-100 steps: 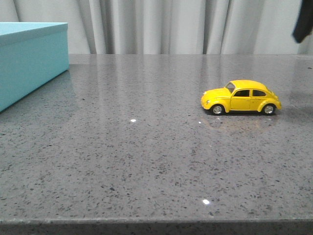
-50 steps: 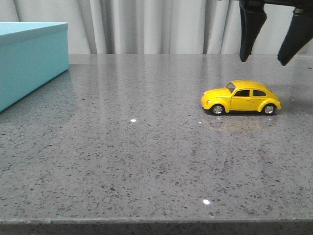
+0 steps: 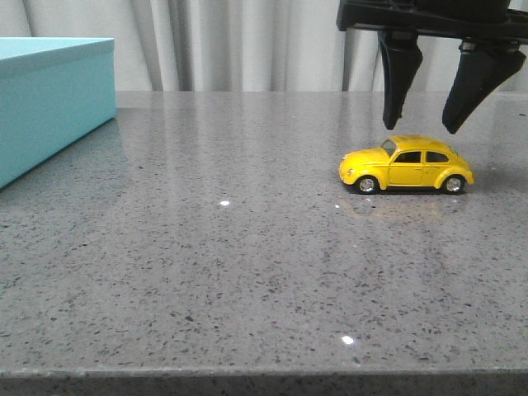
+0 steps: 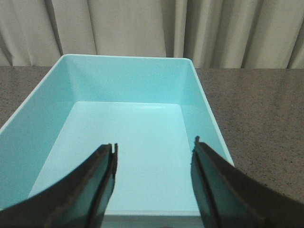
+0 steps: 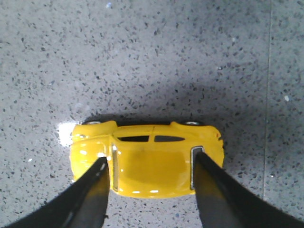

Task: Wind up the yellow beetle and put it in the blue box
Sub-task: 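Lower the right gripper over the yellow beetle car and close on it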

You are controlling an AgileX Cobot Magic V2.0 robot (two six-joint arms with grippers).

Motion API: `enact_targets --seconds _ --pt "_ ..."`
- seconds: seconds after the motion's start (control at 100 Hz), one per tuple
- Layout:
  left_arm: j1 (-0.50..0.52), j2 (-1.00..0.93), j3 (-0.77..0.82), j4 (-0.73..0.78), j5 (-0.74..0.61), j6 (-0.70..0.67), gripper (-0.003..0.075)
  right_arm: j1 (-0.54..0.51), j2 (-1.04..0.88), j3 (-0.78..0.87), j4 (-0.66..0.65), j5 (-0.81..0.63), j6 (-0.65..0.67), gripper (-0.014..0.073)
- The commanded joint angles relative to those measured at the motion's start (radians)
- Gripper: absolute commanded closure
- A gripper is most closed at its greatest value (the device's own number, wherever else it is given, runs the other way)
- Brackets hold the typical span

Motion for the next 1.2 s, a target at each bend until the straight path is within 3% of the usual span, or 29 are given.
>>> enact_targets --seconds 0.0,0.1,0.92,1.19 --pt "-0.009 0.011 -0.036 -0.011 -0.08 -0.008 0.0365 0.002 -0.027 -0.035 -0.012 -0.01 0.002 0.0153" --pt "-0.009 0.011 -0.036 -0.011 -0.08 -0.008 0.0365 0.002 -0.018 -0.035 -0.011 0.0 0.002 0.0114" --pt "-0.009 0.011 -0.036 -0.011 -0.08 -0.008 0.0365 0.002 0.038 -0.035 -0.014 0.011 0.002 0.016" --pt "-0.009 0.011 -0.036 -0.011 -0.08 -0.008 0.0365 0.002 0.037 -0.019 -0.101 0.054 0.003 0.016"
